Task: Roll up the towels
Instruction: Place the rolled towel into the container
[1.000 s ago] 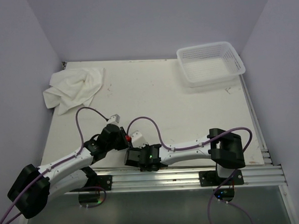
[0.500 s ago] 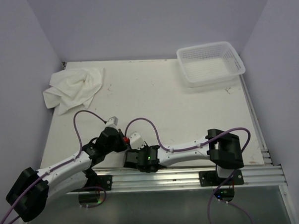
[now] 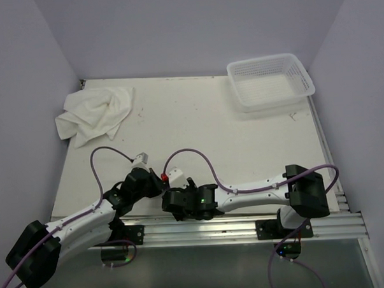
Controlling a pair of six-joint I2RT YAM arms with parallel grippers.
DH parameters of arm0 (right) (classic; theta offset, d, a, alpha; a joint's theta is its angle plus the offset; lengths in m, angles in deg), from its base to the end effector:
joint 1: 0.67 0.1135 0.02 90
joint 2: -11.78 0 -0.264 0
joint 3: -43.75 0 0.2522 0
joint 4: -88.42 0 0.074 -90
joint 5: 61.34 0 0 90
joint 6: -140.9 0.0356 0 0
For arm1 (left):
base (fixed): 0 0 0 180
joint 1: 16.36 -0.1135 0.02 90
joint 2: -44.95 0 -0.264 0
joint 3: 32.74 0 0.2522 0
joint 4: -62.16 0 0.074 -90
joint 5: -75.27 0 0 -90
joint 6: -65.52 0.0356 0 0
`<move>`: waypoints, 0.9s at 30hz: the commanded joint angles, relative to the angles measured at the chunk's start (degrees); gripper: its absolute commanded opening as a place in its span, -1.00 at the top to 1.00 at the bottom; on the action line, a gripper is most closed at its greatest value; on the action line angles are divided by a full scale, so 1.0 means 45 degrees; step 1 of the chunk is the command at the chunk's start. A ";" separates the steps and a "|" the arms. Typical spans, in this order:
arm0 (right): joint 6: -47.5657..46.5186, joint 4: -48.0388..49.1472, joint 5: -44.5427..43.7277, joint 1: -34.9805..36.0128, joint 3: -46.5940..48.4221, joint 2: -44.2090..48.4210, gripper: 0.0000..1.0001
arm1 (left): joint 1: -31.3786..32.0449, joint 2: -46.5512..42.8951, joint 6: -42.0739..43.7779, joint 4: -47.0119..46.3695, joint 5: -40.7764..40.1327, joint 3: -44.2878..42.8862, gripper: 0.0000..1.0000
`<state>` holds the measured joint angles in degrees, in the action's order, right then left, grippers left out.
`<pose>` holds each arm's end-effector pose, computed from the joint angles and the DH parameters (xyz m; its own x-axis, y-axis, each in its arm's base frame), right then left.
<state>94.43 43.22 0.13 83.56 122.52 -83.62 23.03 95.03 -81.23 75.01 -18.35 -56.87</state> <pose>0.0507 0.3328 0.2113 -0.6507 -0.4206 -0.6323 -0.5563 0.8308 0.0199 0.1272 -0.1015 0.1370 -0.7634 -0.4531 -0.4604 -0.0786 0.7726 -0.6301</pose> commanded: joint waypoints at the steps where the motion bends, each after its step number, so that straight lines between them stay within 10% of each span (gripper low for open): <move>1: -0.0103 0.1221 0.1005 -0.0317 -0.0480 0.0651 -0.39 | -0.0044 0.0042 -0.0025 0.0416 -0.0524 0.0410 1.00; 27: 0.0933 0.4842 0.4448 -0.3189 -0.2203 0.0477 -0.36 | -0.0025 -0.0466 0.0014 0.0553 -0.0427 0.0664 1.00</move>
<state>98.00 64.81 20.69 69.66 110.74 -80.36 23.03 92.82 -82.08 74.34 -19.00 -55.17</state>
